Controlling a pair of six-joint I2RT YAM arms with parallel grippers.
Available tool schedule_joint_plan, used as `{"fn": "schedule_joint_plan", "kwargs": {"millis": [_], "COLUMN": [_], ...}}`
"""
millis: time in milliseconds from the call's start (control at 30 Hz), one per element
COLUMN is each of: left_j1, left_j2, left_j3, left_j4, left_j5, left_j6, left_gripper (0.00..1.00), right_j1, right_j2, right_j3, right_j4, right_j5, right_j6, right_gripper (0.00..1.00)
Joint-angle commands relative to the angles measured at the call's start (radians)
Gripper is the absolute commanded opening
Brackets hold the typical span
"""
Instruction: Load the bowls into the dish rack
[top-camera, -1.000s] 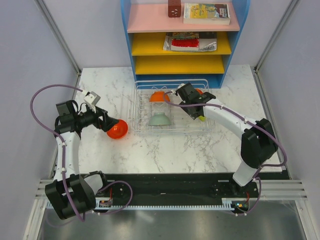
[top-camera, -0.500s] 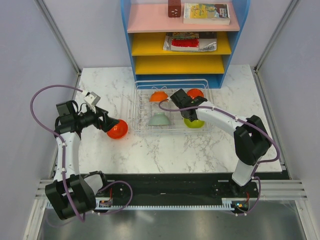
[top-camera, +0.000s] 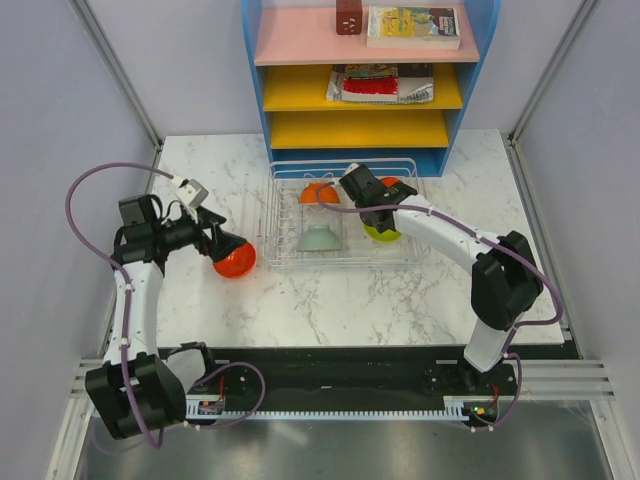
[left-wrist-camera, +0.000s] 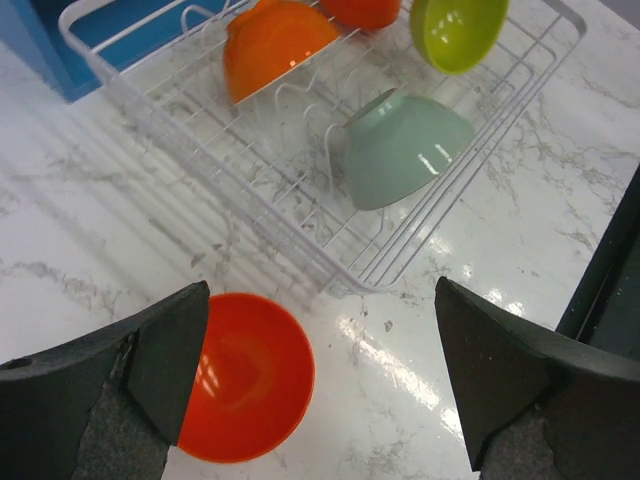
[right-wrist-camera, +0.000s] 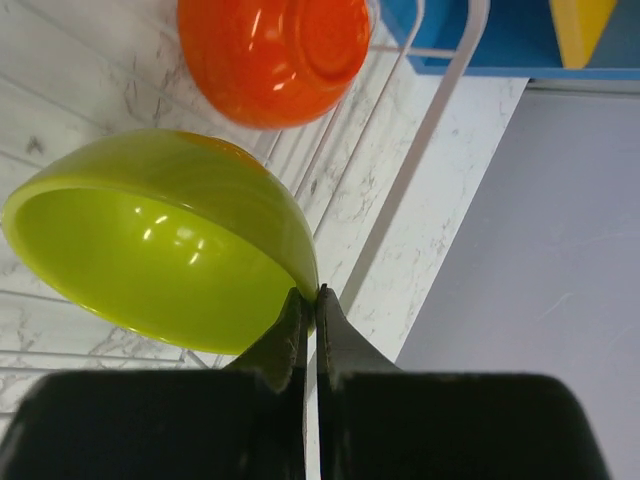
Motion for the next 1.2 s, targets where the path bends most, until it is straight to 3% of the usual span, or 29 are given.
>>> {"fn": "schedule_joint_plan", "kwargs": {"millis": [0, 100, 333, 467, 667, 1167], "left_j1": [-0.216, -0.394, -0.539, -0.637, -0.729, -0.843], "left_j2": [0.01, 0.049, 0.272, 0.401, 0.567, 0.678], "left_j3": [0.132, 0.196, 0.394, 0.517, 0.646, 0.721], "left_j4": [0.01, 0.033, 0.177, 0.203, 0.188, 0.208], "left_j5": [-0.072, -0.177, -0.295, -0.441, -0.542, -0.737], "left_j6": [-0.03, -0.055, -0.244, -0.278, -0.303, -0.303], "left_gripper": [1.0, 1.0, 1.0, 1.0, 1.0, 0.96], "right_j1": [0.004, 0.003, 0.001, 0.0, 0.0, 0.0], "right_j2": [-0.001, 0.005, 0.017, -0.001, -0.035, -0.118], "right_j3": [0.133, 0.182, 0.283, 0.327, 0.346, 0.331], "right_j4": [0.025, 0.019, -0.018, -0.026, -0.03, -0.032], "right_j5": [0.007, -0.016, -0.103, -0.135, -0.157, -0.204], "right_j6": [0.06, 0.112, 0.217, 0.252, 0.277, 0.298], "right_gripper": [0.0, 0.0, 0.0, 0.0, 0.0, 0.0]}}
